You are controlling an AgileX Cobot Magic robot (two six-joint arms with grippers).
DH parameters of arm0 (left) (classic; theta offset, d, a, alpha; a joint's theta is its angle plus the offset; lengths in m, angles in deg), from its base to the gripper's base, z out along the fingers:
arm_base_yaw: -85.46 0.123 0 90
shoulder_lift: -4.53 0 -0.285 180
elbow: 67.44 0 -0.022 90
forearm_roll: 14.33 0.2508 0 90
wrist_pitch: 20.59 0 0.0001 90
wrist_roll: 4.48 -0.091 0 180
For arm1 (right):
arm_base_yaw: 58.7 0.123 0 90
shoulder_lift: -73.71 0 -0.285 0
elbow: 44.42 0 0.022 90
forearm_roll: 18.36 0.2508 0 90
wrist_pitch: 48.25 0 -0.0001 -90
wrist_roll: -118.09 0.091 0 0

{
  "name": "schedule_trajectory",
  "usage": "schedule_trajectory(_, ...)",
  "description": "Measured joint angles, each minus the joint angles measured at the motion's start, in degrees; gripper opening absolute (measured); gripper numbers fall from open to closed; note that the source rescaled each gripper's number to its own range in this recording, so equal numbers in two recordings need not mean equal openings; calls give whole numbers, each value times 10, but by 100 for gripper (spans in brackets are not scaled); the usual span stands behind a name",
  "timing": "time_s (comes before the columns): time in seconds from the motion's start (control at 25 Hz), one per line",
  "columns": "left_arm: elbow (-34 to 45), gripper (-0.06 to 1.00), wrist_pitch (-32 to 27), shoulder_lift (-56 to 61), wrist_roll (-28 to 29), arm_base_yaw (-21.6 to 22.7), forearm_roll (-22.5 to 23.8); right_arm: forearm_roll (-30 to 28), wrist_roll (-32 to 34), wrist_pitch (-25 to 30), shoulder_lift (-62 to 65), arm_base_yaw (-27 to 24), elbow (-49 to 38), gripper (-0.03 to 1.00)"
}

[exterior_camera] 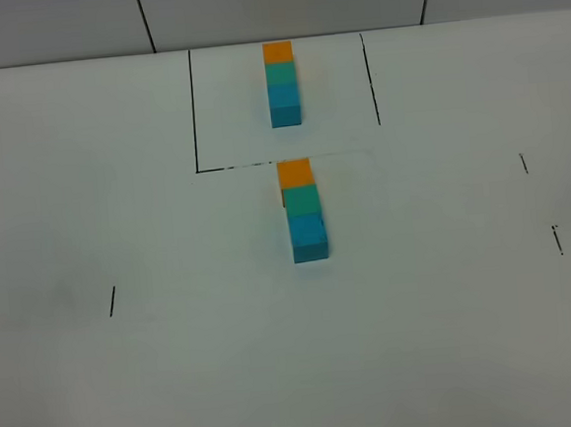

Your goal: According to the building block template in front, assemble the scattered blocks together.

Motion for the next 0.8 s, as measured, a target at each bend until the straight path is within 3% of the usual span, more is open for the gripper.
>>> schedule_trajectory(0.8,0,78,0,0,0,0,0,0,-3,0,0,0,0,76)
